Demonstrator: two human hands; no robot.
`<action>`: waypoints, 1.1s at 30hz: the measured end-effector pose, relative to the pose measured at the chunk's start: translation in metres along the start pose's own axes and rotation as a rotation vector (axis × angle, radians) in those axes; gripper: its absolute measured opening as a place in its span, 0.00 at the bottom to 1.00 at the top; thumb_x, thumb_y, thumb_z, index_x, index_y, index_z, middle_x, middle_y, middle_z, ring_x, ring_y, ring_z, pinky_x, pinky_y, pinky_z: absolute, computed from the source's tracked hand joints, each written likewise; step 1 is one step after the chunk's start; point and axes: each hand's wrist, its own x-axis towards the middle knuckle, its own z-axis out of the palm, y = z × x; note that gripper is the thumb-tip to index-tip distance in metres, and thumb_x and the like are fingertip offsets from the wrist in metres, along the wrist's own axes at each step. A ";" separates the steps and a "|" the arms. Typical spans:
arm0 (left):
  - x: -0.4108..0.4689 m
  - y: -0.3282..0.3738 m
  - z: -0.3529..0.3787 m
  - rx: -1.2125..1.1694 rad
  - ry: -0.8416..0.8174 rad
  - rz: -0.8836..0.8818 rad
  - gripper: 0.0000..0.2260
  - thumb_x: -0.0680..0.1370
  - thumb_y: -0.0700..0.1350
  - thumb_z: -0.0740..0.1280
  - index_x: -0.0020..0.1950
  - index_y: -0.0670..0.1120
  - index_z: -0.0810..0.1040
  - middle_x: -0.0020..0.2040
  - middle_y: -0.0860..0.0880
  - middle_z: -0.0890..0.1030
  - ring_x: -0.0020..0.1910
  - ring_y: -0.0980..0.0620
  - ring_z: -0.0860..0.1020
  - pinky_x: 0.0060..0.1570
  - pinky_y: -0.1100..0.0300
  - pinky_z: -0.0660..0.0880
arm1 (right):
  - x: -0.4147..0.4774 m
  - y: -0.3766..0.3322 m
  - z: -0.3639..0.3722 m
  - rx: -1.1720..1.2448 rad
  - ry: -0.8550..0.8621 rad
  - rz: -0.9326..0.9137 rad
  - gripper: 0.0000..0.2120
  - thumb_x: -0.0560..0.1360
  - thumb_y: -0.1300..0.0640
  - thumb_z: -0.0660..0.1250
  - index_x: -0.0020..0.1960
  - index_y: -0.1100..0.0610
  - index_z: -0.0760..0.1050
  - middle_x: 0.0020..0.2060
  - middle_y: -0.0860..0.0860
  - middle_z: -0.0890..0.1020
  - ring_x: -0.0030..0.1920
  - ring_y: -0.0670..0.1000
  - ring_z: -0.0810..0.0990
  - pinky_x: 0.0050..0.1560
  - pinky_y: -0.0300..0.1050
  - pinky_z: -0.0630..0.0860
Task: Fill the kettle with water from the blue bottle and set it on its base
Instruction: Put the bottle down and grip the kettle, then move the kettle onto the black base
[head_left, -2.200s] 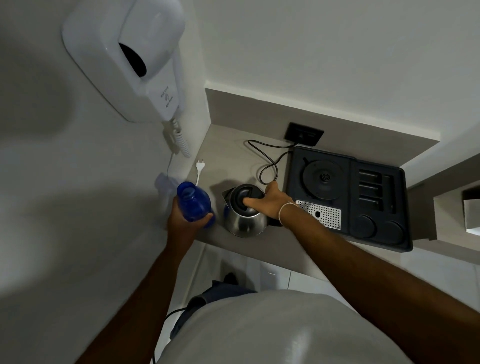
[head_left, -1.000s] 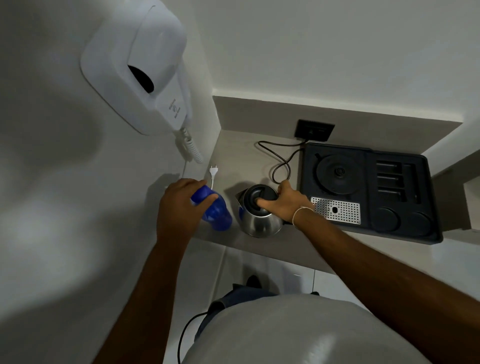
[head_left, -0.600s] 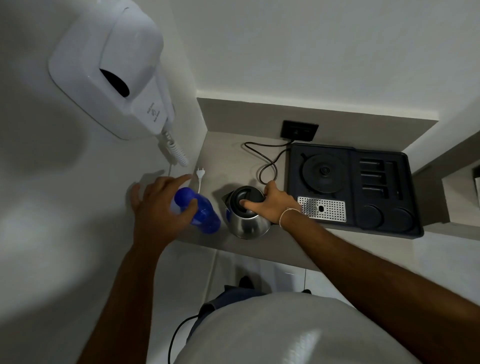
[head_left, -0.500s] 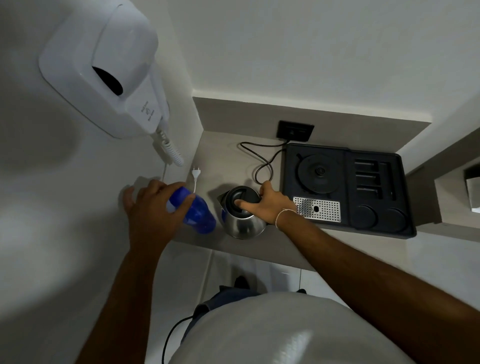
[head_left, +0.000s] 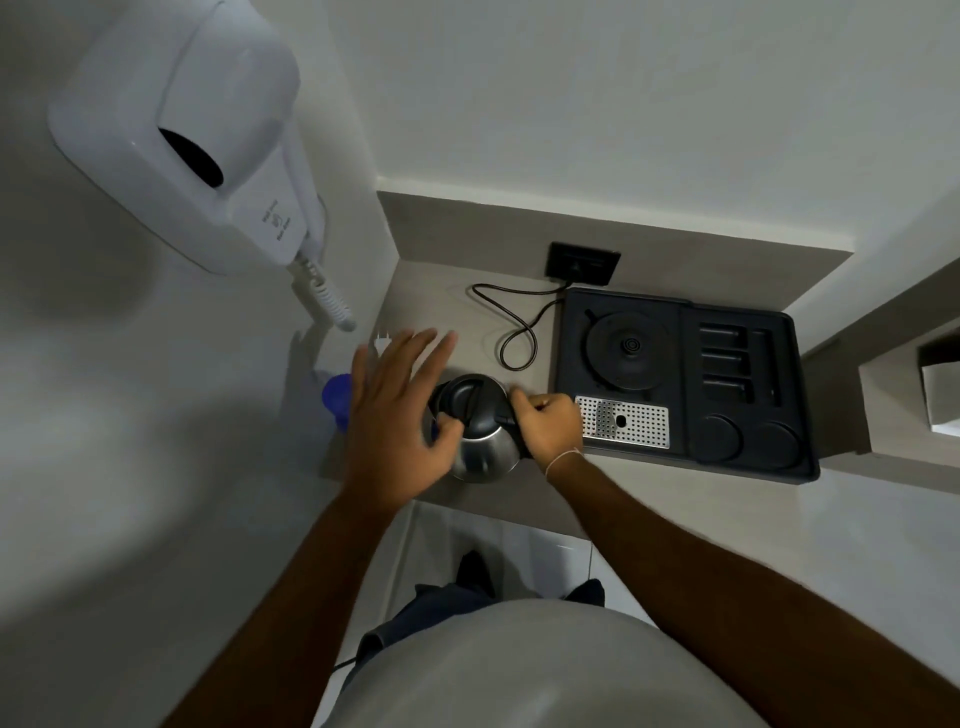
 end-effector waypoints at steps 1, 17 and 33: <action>0.006 0.004 0.001 -0.022 0.033 0.016 0.38 0.74 0.48 0.71 0.84 0.50 0.64 0.82 0.46 0.70 0.84 0.44 0.63 0.86 0.48 0.40 | 0.000 0.002 0.001 0.055 0.025 0.027 0.27 0.77 0.48 0.73 0.23 0.57 0.72 0.18 0.47 0.72 0.26 0.53 0.73 0.36 0.50 0.73; 0.161 0.116 0.062 -0.027 0.214 0.194 0.36 0.80 0.52 0.66 0.86 0.47 0.60 0.87 0.45 0.61 0.87 0.44 0.57 0.84 0.38 0.51 | 0.053 -0.032 -0.162 0.385 0.385 -0.089 0.24 0.74 0.57 0.68 0.25 0.51 0.59 0.21 0.45 0.61 0.25 0.48 0.59 0.31 0.46 0.59; 0.185 0.114 0.140 0.093 0.090 0.099 0.33 0.82 0.50 0.60 0.87 0.49 0.56 0.87 0.48 0.61 0.87 0.46 0.57 0.86 0.41 0.50 | 0.138 -0.010 -0.218 0.205 0.387 0.007 0.23 0.75 0.58 0.68 0.26 0.55 0.61 0.24 0.50 0.64 0.26 0.50 0.61 0.31 0.46 0.62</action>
